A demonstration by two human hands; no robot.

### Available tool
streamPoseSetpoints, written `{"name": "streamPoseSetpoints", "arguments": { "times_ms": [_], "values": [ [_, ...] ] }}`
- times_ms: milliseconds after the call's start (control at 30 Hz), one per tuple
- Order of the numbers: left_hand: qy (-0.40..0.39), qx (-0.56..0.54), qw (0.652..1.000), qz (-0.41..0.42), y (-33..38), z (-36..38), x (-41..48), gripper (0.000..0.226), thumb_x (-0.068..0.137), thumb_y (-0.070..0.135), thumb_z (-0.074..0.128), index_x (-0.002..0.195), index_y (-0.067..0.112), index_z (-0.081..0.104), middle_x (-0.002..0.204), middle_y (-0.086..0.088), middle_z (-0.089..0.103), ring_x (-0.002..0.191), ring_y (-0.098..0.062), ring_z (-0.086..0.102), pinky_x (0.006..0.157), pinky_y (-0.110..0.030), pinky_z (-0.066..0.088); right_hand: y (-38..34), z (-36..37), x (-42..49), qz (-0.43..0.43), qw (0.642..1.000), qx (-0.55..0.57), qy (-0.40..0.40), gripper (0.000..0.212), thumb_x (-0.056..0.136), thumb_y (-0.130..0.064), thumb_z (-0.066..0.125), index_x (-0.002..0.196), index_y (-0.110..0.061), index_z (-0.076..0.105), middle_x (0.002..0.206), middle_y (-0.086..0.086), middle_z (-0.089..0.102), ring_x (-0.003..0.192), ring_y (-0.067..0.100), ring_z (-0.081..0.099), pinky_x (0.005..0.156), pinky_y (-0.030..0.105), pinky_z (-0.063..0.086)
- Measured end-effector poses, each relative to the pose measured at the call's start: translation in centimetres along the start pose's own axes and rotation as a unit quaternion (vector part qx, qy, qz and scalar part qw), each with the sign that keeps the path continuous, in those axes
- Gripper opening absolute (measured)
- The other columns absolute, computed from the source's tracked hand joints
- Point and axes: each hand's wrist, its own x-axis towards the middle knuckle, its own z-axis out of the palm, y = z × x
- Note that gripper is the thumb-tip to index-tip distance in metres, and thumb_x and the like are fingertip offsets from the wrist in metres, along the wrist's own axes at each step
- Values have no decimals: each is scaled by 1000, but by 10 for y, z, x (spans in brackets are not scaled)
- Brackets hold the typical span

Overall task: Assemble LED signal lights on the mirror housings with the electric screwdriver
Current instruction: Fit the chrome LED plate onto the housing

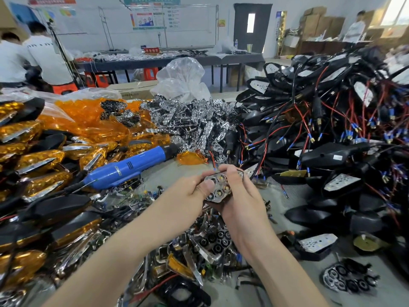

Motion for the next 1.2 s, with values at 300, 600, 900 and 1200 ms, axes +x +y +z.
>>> {"name": "streamPoseSetpoints", "arguments": {
  "times_ms": [300,600,900,1200],
  "values": [
    [16,-17,999,-41,8,5,0,29,108,36,35,132,48,44,65,1,49,32,1,35,35,-12,26,1,3,-1,-40,998,-47,8,23,92,-48,55,87,-31,71,93,-5,73,87,17,67,69,39,58],
    [32,-3,999,-33,5,7,1,21,106,37,41,111,56,49,63,1,51,35,-1,35,36,-12,26,7,4,1,-37,997,-48,46,20,91,-50,57,88,-34,69,93,0,68,95,25,56,84,48,46],
    [36,66,997,23,-4,5,-14,39,92,66,31,121,51,53,83,31,66,76,17,59,62,-9,44,-8,-4,6,-32,997,55,54,18,98,-36,55,94,-21,64,92,12,76,85,23,72,75,42,60],
    [117,106,987,39,-31,2,-48,30,80,69,37,106,61,50,100,41,60,94,13,60,78,-25,53,-20,-5,11,23,971,226,75,48,101,-54,44,79,-21,70,78,8,65,72,27,67,74,46,61]
  ]
}}
